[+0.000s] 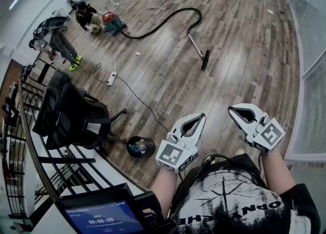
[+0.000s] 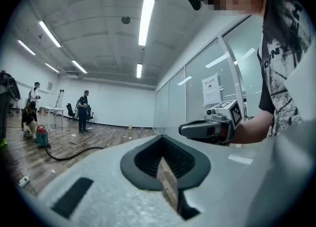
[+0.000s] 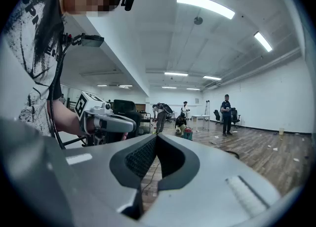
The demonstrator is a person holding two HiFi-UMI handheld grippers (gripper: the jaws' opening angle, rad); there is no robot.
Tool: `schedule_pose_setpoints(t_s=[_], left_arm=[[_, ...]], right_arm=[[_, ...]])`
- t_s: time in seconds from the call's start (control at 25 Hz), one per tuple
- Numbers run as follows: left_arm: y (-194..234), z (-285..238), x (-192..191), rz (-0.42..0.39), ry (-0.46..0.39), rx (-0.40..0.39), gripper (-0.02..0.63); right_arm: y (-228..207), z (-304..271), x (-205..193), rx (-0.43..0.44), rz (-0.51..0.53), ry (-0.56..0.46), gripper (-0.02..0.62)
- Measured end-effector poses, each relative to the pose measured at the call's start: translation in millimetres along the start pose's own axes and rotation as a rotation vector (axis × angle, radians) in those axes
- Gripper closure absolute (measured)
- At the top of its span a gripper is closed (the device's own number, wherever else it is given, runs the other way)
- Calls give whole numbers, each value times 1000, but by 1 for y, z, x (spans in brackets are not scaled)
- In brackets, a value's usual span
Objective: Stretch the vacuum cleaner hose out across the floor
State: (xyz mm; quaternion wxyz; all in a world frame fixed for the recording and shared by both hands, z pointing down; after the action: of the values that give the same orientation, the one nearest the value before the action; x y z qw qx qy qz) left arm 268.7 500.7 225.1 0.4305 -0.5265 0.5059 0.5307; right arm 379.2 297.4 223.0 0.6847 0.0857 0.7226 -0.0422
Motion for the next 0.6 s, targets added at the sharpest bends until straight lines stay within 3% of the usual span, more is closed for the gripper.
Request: schedule_pose_setpoints(t_s=[0.16,0.36,0.6], left_arm=[[3,1,-5,0,7,-2,606],[2,6,-4,-12,-5,-5,606],[-2,9,-6,-4,0,-7,606]], right_arm=[[5,-5,4,9,-24,40,589],[3,-8,-4,23,16,10,589],[10,-8,-1,56,-34,33,588]])
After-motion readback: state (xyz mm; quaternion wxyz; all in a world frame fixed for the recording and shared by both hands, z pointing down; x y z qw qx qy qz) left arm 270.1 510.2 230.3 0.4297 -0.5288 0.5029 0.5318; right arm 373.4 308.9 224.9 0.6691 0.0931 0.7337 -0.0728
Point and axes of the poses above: the fingertips, and each gripper's own axes: z backward along the fingers, y to its left, x out of its top, the point moved 10 cm from there along z, backward along the fingers, and after that the axes turned 13 degrees about -x, right-handed, at the moved point
